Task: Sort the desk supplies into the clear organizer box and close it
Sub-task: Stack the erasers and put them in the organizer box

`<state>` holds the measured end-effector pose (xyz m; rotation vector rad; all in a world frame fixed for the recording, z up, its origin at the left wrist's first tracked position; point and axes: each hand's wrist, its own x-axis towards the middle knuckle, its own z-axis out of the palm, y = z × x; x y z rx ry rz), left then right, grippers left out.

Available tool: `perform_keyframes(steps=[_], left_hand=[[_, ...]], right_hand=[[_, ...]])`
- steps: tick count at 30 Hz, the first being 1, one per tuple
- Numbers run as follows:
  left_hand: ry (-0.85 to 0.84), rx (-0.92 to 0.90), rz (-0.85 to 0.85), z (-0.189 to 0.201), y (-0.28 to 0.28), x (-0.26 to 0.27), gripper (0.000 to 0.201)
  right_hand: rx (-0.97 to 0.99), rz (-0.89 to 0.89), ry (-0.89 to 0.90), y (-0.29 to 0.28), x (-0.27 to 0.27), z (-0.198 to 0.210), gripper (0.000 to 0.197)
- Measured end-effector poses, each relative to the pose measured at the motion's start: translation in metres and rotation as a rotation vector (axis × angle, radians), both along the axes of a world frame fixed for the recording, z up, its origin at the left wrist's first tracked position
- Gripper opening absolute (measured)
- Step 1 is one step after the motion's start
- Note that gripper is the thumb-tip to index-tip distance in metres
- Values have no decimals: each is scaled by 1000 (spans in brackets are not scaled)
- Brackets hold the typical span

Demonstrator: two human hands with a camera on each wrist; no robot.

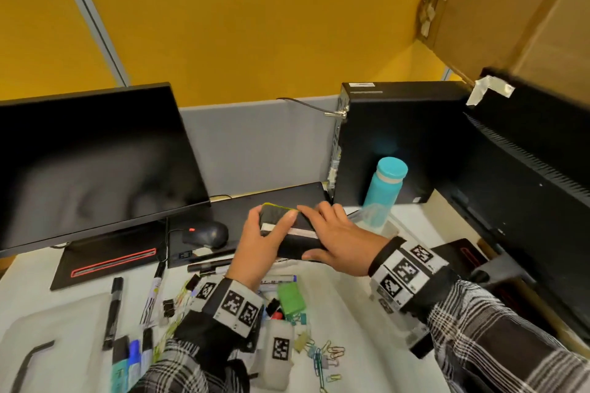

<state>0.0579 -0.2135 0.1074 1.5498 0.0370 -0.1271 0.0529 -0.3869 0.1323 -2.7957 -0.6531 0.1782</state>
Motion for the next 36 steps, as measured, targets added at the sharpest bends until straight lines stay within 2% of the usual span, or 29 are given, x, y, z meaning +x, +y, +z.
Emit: perform_keyframes(steps=[3, 7, 9, 11, 14, 18, 20, 24, 28, 31, 33, 36], left_hand=[[-50, 40, 63, -8, -23, 8, 39], [-136, 127, 93, -15, -57, 14, 31], [-170, 168, 59, -21, -73, 15, 34], [-210, 238, -40, -28, -86, 15, 34], [-284, 473, -202, -43, -95, 15, 41], [-424, 953, -227, -54, -96, 18, 53], [-433, 1086, -233, -56, -97, 19, 56], [-442, 1284, -269, -61, -94, 19, 54], [-468, 1370, -319, -56, -97, 21, 48], [-504, 1450, -359, -55, -100, 19, 38], [-471, 1470, -409, -57, -100, 12, 38], [-380, 1512, -488, -59, -91, 8, 46]], right_hand=[[23, -27, 19, -25, 12, 4, 78], [53, -148, 237, -70, 32, 16, 71], [47, -163, 286, -87, 41, 18, 64], [21, -198, 239, -101, 47, 19, 60], [-31, -231, 211, -119, 50, 11, 57], [-74, -262, 234, -128, 48, -9, 52], [-100, -258, 231, -125, 47, -16, 49], [-202, -249, 260, -117, 46, -27, 56], [-256, -249, 296, -110, 50, -32, 62], [-218, -313, 350, -110, 53, -33, 63], [-176, -356, 361, -108, 50, -32, 58], [-162, -355, 313, -97, 49, -36, 39]])
